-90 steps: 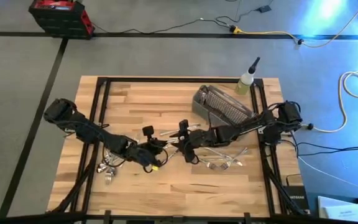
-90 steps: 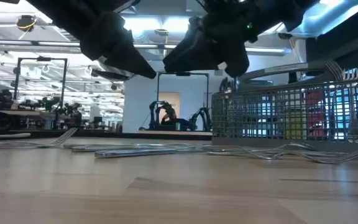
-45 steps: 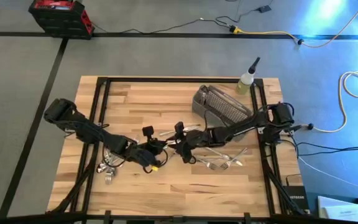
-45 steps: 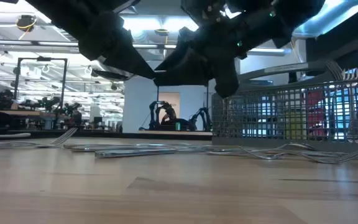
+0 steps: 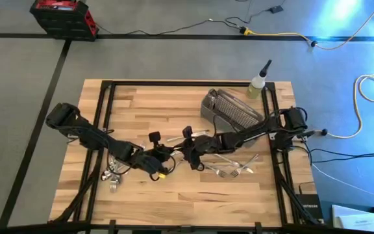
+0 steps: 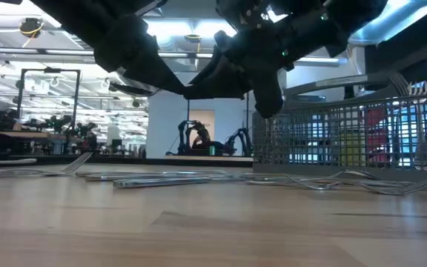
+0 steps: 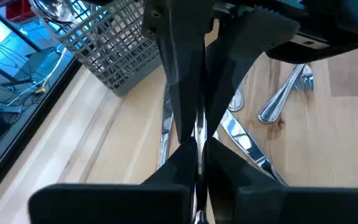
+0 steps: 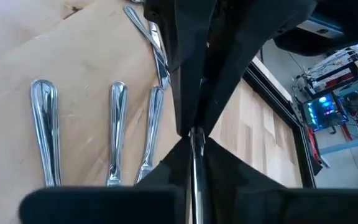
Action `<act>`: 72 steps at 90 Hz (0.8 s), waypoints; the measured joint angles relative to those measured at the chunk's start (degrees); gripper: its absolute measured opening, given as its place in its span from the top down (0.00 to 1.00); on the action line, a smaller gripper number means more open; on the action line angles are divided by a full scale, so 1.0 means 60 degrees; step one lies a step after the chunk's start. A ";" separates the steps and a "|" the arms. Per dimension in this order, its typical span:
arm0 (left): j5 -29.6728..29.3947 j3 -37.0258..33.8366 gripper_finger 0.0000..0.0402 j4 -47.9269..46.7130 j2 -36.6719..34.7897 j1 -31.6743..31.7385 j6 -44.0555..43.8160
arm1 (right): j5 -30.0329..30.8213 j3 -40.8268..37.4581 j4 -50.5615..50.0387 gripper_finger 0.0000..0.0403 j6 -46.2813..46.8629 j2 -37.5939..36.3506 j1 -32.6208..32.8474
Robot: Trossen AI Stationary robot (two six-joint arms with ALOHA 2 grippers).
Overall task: Sort silverware
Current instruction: Put the silver spoon into the gray silverware organizer
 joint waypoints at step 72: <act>-0.0036 0.0001 0.55 0.0019 0.0000 -0.0018 0.0186 | 0.0281 -0.0011 -0.2310 1.00 0.2184 -0.0007 0.0029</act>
